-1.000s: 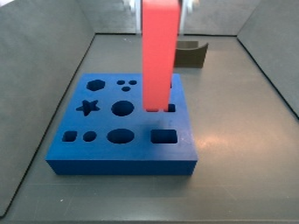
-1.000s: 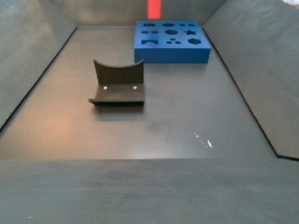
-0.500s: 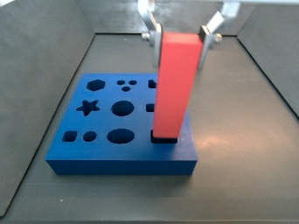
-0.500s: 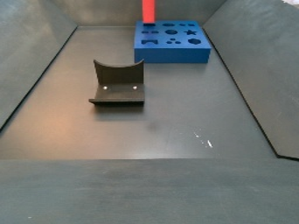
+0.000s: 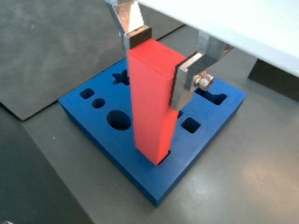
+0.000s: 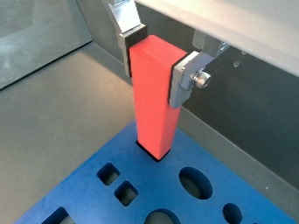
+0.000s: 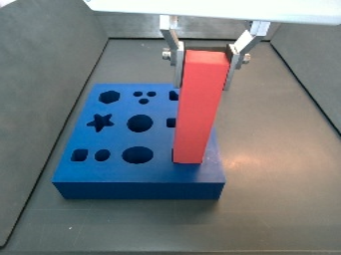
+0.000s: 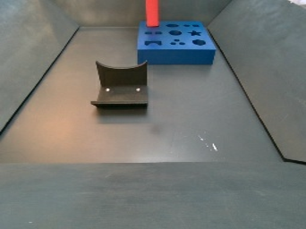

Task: Insert the rectangle object.

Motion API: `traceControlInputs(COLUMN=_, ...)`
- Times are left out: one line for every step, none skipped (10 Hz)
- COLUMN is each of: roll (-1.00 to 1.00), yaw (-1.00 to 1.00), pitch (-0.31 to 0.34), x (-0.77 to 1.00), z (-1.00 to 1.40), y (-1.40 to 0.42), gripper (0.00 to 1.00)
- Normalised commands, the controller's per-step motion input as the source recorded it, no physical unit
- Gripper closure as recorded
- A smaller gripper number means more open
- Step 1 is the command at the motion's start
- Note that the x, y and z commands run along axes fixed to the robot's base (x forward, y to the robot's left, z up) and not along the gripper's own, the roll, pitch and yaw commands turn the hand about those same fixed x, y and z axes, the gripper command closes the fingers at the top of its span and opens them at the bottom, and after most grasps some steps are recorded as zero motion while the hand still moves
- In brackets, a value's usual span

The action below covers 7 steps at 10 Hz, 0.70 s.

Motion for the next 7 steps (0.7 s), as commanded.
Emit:
traceControlInputs(roll=0.03, yaw=0.0, pitch=0.019, x=0.0, z=-0.28, y=0.02, gripper=1.0)
traceControlInputs(roll=0.07, yaw=0.0, pitch=0.02, x=0.0, z=-0.29, y=0.05, gripper=1.0)
traceControlInputs(roll=0.08, yaw=0.0, pitch=0.013, x=-0.03, z=-0.28, y=0.11, gripper=1.0)
traceControlInputs(roll=0.05, yaw=0.0, pitch=0.0, x=0.0, z=-0.37, y=0.03, gripper=1.0)
traceControlInputs(roll=0.03, yaw=0.0, pitch=0.0, x=0.06, z=-0.41, y=0.0, gripper=1.0)
traceControlInputs(roll=0.07, yaw=0.0, pitch=0.0, x=0.08, z=-0.35, y=0.0, gripper=1.0)
traceControlInputs(roll=0.11, yaw=0.05, pitch=0.0, x=0.0, z=-0.29, y=0.0, gripper=1.0)
